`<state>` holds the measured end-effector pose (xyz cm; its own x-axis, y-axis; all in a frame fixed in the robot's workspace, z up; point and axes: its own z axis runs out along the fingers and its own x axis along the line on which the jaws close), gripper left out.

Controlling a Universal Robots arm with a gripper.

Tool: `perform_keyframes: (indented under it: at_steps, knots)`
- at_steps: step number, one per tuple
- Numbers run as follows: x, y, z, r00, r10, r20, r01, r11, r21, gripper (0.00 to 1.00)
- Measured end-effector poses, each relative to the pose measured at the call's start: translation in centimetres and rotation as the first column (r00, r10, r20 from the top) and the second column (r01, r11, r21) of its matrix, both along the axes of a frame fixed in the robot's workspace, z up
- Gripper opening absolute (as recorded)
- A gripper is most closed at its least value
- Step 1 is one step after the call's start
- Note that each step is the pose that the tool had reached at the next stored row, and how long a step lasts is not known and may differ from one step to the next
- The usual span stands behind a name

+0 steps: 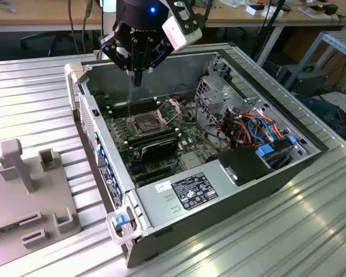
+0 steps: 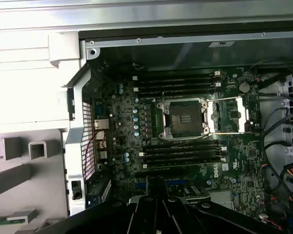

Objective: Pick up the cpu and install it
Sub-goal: 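Reach for the cpu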

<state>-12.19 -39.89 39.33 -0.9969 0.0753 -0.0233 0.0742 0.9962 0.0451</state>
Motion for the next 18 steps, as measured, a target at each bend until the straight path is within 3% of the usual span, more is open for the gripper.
perform_keyframes:
  at_steps: [18]
  knots:
    - [-0.39, 0.0, 0.0, 1.0, 0.0, 0.0, 0.0, 1.0, 0.0, 0.11]
